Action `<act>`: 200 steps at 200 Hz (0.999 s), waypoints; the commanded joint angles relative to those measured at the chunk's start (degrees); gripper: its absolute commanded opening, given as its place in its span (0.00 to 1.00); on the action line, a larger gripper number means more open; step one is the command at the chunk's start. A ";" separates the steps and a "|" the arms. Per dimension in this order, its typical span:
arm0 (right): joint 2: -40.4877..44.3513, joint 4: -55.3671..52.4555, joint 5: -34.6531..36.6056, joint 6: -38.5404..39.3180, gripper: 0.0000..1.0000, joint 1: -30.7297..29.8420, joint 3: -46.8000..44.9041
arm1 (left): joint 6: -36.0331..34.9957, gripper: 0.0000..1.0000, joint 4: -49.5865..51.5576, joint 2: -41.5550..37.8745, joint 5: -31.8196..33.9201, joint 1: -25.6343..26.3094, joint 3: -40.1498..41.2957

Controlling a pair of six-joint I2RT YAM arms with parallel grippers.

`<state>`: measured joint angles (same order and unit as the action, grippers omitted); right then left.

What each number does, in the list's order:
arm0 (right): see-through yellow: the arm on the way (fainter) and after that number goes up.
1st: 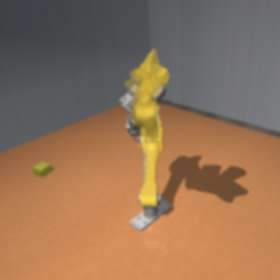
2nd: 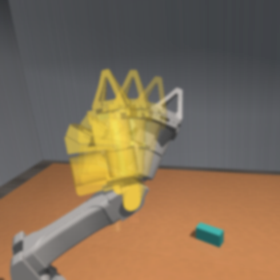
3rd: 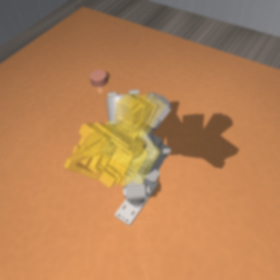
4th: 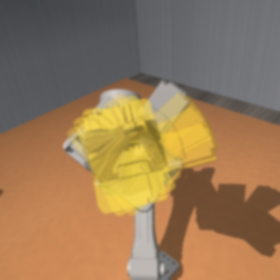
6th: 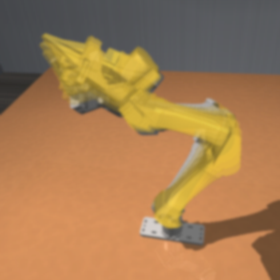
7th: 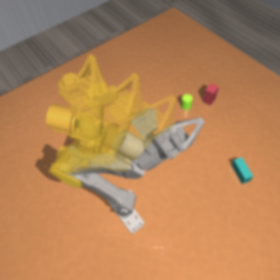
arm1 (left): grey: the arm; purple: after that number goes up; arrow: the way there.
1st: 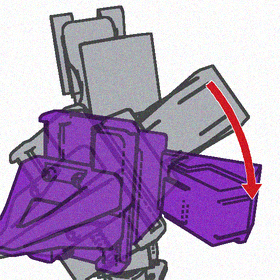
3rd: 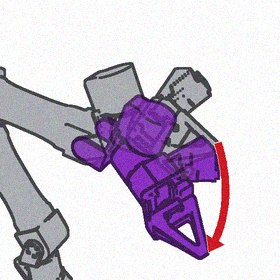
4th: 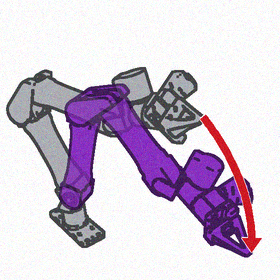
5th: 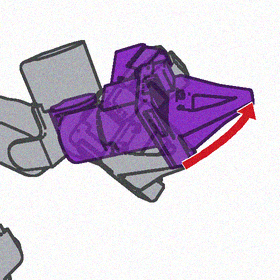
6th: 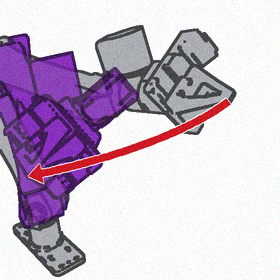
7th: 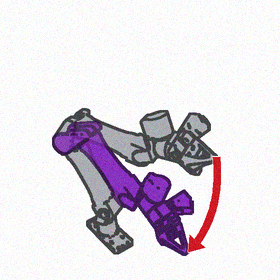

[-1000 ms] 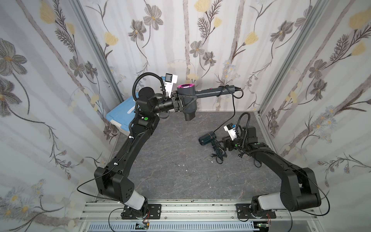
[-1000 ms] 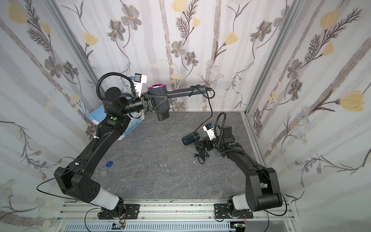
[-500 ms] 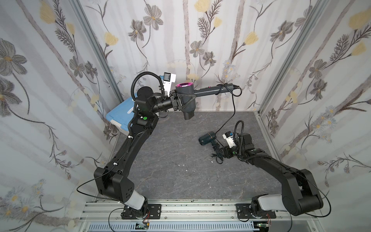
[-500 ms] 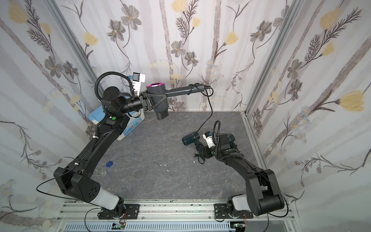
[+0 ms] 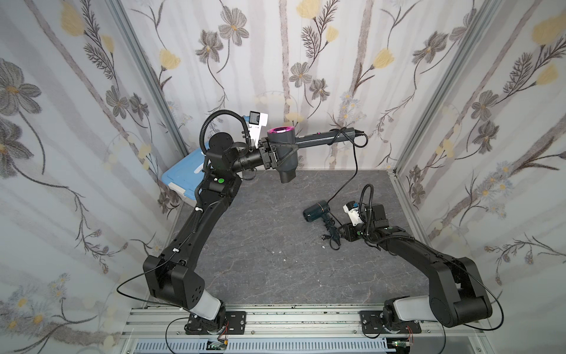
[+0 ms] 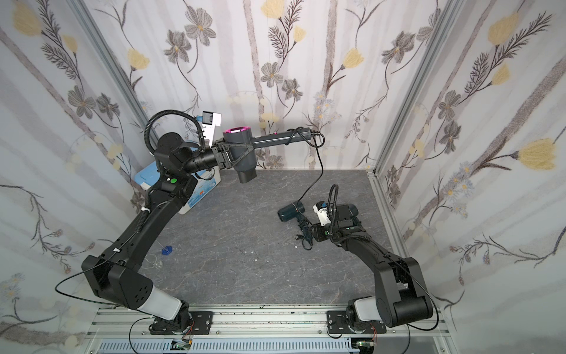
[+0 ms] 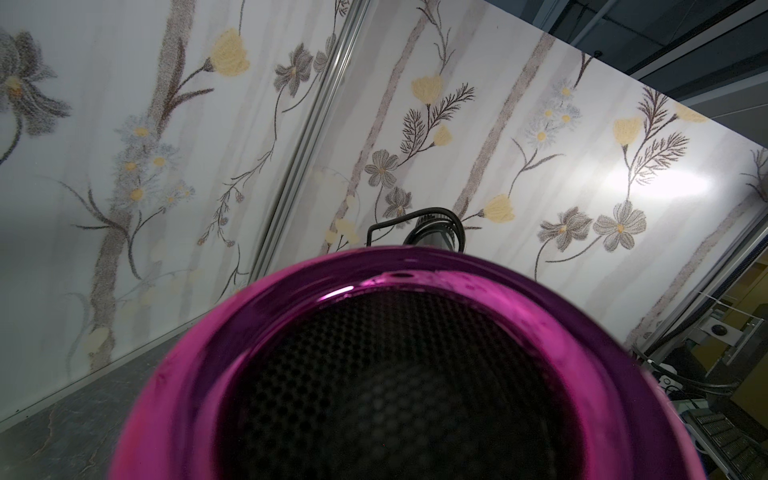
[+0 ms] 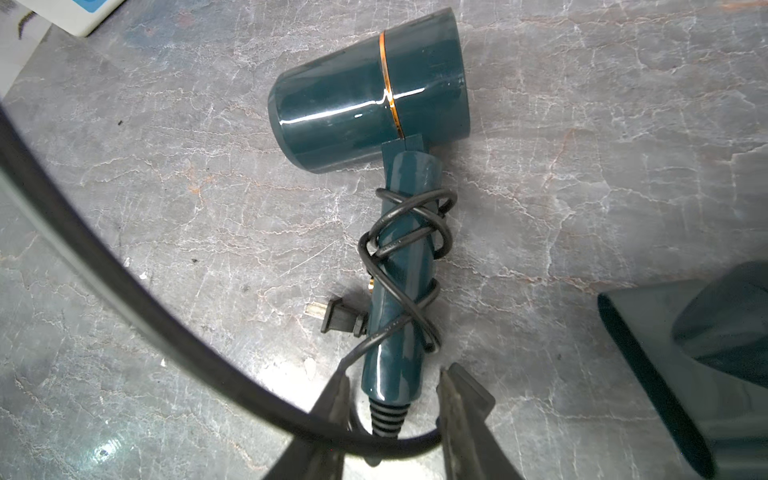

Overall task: Wrap the cord around the hair dryer
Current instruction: Wrap the power cord around the hair dryer.

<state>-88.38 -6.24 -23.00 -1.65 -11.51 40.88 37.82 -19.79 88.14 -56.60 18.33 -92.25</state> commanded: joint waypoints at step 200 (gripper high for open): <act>-6.09 -34.83 16.65 -0.18 0.00 -34.05 25.12 | 21.26 0.00 -21.47 19.82 6.75 -0.57 -6.31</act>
<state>-89.73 -33.56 -8.82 -1.89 -40.25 60.36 55.61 -34.04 106.02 -49.91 17.91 -97.27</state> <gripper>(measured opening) 0.076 0.750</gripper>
